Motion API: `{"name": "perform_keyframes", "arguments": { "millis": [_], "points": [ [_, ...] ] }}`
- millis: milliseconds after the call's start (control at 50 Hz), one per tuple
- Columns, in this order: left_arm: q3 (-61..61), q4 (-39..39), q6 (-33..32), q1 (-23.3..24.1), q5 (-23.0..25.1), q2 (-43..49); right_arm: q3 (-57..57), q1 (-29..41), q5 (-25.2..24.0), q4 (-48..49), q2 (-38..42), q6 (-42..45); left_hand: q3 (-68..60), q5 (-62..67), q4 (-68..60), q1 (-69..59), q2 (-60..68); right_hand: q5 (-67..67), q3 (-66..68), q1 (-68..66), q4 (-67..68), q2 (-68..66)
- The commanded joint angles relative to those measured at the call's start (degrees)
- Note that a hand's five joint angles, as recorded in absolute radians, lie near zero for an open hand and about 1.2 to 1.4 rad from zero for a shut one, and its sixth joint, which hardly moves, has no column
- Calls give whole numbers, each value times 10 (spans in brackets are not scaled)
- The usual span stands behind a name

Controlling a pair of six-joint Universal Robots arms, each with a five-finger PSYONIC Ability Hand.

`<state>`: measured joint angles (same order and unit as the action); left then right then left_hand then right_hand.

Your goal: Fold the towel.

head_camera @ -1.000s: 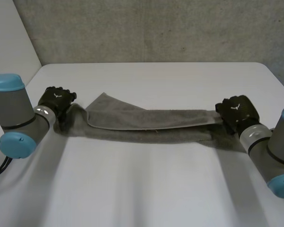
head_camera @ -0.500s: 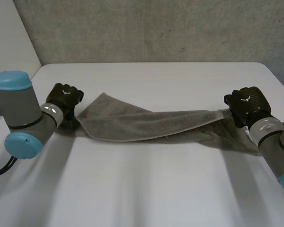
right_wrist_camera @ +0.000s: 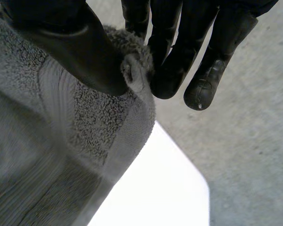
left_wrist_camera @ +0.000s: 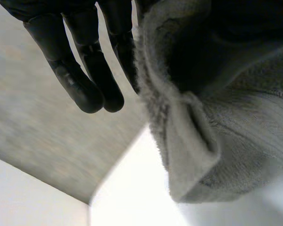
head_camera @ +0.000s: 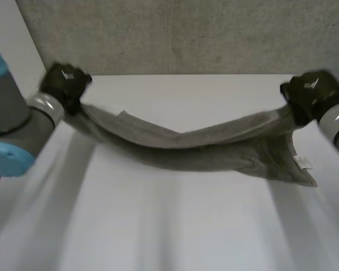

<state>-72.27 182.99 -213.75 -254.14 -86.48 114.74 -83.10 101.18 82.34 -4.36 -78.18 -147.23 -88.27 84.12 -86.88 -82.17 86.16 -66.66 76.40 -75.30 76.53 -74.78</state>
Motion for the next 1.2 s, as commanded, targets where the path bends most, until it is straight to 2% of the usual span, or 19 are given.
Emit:
{"name": "perform_keyframes", "arguments": {
  "millis": [20,40,80,200,320,440,460,480,520,540,580,600,640,680,760,800,920,1140,1200],
  "points": [
    [46,-121,57,1,2,-45,194,0,-13,-271,8,5,83,-141,69,22,-62,-33,36,-47,35,-52],
    [46,-121,57,1,2,-44,195,0,-13,-272,8,5,83,-141,69,22,-62,-33,36,-47,35,-52],
    [67,-188,56,3,2,3,240,5,-15,-345,65,25,83,-141,69,22,-62,-33,36,-47,35,-52],
    [116,-270,53,3,-4,101,259,9,-13,-374,151,76,83,-141,69,22,-62,-33,36,-47,35,-52],
    [178,-279,52,3,-3,156,287,23,-5,-370,216,90,83,-141,69,22,-62,-33,36,-47,35,-52],
    [328,-273,55,7,-1,178,451,50,9,-310,277,84,83,-141,69,22,-62,-33,36,-47,35,-52],
    [381,-261,63,10,0,178,508,54,20,-257,283,77,83,-141,69,22,-62,-33,36,-47,35,-52],
    [382,-261,63,10,0,178,508,54,20,-256,283,77,83,-141,69,22,-62,-33,36,-47,35,-52],
    [477,-177,93,38,-1,174,542,79,47,-60,273,27,83,-141,69,22,-62,-33,36,-47,35,-52],
    [477,-177,93,38,-1,174,542,79,48,-59,273,26,83,-141,69,22,-62,-33,36,-47,35,-52],
    [506,-74,181,45,-4,163,454,82,68,147,186,-44,83,-141,69,22,-62,-33,36,-47,35,-52],
    [506,-74,181,45,-4,163,453,82,68,148,186,-45,83,-141,69,22,-62,-33,36,-47,35,-52],
    [505,-3,271,25,2,125,357,75,61,255,94,-70,83,-141,69,22,-62,-33,36,-47,35,-52],
    [497,7,295,23,5,118,334,73,52,262,90,-70,83,-141,69,22,-62,-33,36,-47,35,-52],
    [486,-20,288,22,5,138,317,75,39,225,103,-69,83,-141,69,22,-62,-33,36,-47,35,-52],
    [473,-70,261,23,6,165,303,78,24,142,125,-64,83,-141,69,22,-62,-33,36,-47,35,-52],
    [407,-138,172,29,7,206,281,80,-22,18,172,-13,83,-141,69,22,-62,-33,36,-47,35,-52],
    [160,-91,106,21,32,177,163,75,-31,-7,188,41,83,-141,69,22,-62,-33,36,-47,35,-52],
    [135,-83,96,19,33,160,156,73,-30,-7,188,41,83,-141,69,22,-62,-33,36,-47,35,-52]
  ]
}}
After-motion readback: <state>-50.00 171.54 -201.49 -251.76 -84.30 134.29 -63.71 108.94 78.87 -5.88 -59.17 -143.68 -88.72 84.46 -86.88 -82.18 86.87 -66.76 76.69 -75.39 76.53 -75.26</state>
